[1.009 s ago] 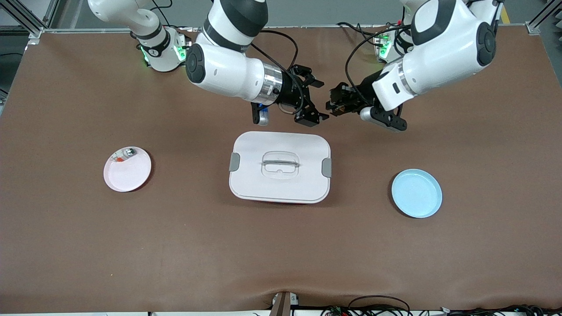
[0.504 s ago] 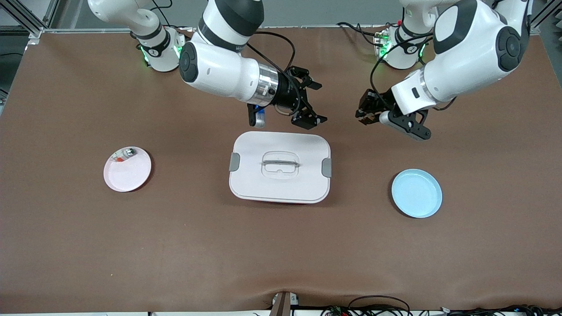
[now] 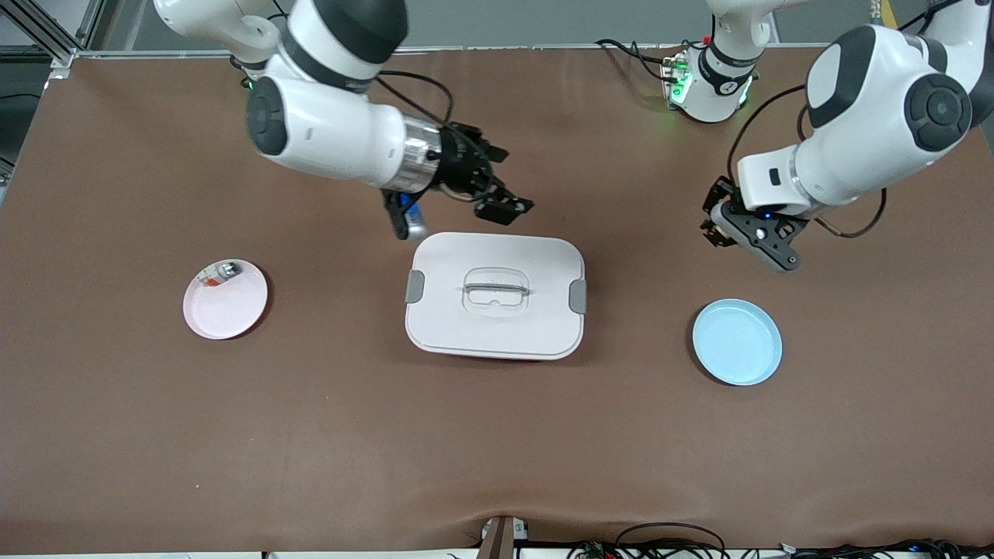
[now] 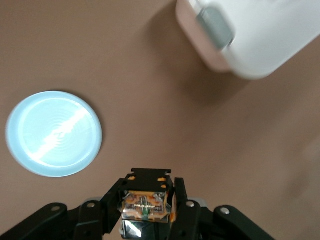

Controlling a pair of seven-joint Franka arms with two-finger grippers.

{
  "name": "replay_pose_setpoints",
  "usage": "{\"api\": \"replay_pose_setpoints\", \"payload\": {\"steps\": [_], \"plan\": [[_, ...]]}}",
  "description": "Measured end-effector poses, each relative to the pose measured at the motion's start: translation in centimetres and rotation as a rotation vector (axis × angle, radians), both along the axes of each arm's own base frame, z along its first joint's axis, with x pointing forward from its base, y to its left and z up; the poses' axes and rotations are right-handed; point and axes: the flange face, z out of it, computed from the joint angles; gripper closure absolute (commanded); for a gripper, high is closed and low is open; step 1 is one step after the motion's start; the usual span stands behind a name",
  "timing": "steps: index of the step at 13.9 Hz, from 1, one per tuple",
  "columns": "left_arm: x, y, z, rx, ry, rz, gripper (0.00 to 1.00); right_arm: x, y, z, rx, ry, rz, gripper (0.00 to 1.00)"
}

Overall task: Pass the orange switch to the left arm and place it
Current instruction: 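Open the right gripper and carry the switch toward the blue plate, then lower the switch onto the blue plate while the right gripper withdraws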

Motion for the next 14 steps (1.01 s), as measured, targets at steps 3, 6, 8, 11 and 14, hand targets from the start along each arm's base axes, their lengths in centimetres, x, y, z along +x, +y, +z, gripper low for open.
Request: {"api": "replay_pose_setpoints", "payload": {"steps": [3,6,8,11,14], "plan": [[1.3,1.3,-2.8,0.062,-0.011,-0.187,1.0,1.0,-5.2,0.0,-0.078,-0.076,0.187,0.0],[2.9,1.9,-5.6,0.101,-0.04,-0.363,1.0,1.5,-9.3,-0.9,-0.115,-0.165,0.35,0.0],[3.6,2.1,-7.5,0.119,-0.048,-0.46,1.0,2.0,-13.4,-2.4,-0.098,-0.22,0.447,0.0],[4.8,2.9,-10.7,0.158,-0.058,-0.591,1.0,2.6,-21.0,-5.0,-0.153,-0.301,0.624,0.0],[6.2,5.3,-13.8,0.126,-0.083,-0.7,1.0,3.6,-26.8,-6.3,-0.186,-0.371,0.771,0.0]]}}
